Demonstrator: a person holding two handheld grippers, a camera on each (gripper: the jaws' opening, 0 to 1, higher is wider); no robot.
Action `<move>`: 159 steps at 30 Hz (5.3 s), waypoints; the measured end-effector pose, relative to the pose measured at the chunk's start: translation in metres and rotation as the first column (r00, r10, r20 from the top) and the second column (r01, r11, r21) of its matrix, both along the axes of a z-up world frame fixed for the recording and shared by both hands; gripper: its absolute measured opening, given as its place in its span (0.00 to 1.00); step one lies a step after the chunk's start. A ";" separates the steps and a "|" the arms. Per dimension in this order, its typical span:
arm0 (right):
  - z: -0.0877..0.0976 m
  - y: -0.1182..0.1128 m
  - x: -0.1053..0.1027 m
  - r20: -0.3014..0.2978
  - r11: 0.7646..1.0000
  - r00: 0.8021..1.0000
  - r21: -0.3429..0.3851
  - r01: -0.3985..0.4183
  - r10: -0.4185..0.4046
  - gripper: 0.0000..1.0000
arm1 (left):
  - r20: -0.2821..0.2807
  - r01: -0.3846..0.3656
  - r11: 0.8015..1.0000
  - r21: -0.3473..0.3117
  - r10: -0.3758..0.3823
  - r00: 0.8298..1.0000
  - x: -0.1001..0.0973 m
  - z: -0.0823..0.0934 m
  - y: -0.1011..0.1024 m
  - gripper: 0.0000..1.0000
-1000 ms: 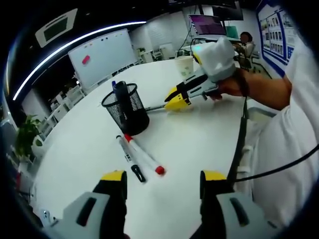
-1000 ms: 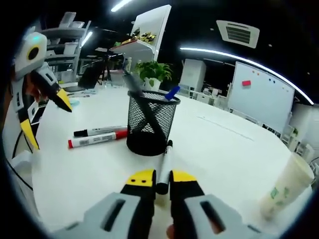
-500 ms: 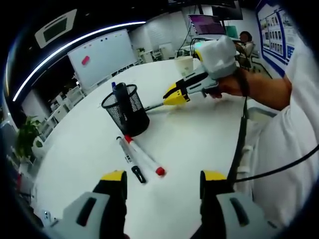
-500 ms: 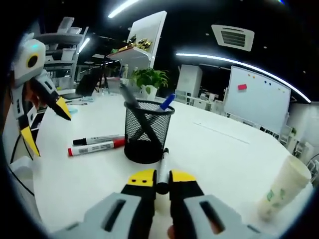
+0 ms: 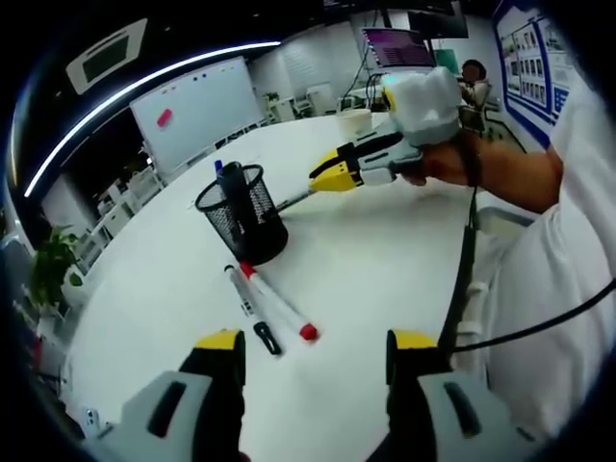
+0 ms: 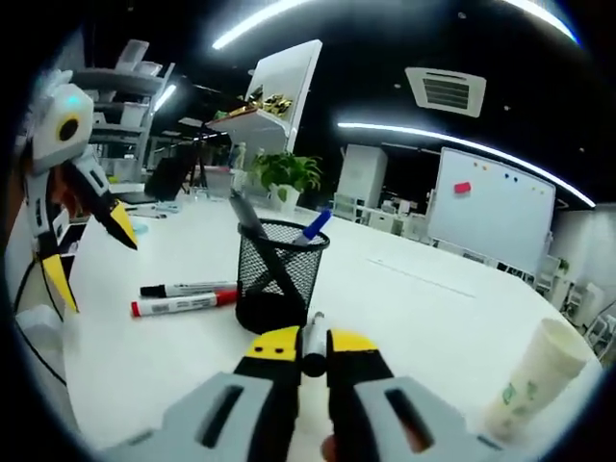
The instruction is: Place the scattered laser pointers and whiteboard markers into the pen holder and stack the scattered paper cups together
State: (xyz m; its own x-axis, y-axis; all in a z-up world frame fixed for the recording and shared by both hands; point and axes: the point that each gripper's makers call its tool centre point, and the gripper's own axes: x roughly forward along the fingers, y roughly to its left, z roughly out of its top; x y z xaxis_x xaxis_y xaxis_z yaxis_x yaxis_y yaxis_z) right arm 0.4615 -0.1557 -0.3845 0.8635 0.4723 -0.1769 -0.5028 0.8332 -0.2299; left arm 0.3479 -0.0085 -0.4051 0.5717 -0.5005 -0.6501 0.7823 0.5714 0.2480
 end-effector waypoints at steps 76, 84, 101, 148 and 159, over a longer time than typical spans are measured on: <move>0.073 -0.005 -0.012 0.191 0.989 0.981 0.146 0.002 -0.030 0.10 | -0.009 0.013 1.000 0.008 -0.013 1.000 -0.002 -0.004 -0.003 0.59; 0.076 -0.005 -0.013 0.195 0.988 0.980 0.153 -0.002 -0.028 0.10 | -0.009 0.013 1.000 0.008 -0.013 1.000 -0.003 -0.004 -0.003 0.59; 0.075 -0.010 -0.009 0.172 0.988 0.984 0.156 0.013 -0.041 0.01 | -0.006 0.013 1.000 0.004 -0.013 1.000 -0.002 -0.003 -0.002 0.59; 0.035 -0.006 -0.001 0.019 0.995 0.999 0.094 0.042 -0.044 0.02 | 0.008 0.027 1.000 0.000 -0.027 1.000 0.003 0.003 -0.005 0.59; 0.025 -0.007 0.000 -0.040 0.996 0.998 0.072 0.058 -0.055 0.04 | 0.013 0.036 0.999 -0.008 -0.036 0.999 0.002 0.003 -0.006 0.59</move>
State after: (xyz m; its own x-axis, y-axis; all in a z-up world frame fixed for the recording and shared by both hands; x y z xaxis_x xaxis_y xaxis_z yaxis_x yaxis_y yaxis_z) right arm 0.4613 -0.1627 -0.3593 0.8825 0.4358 -0.1768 -0.4617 0.8745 -0.1485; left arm 0.3503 -0.0148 -0.4018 0.5616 -0.5259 -0.6388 0.7990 0.5453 0.2535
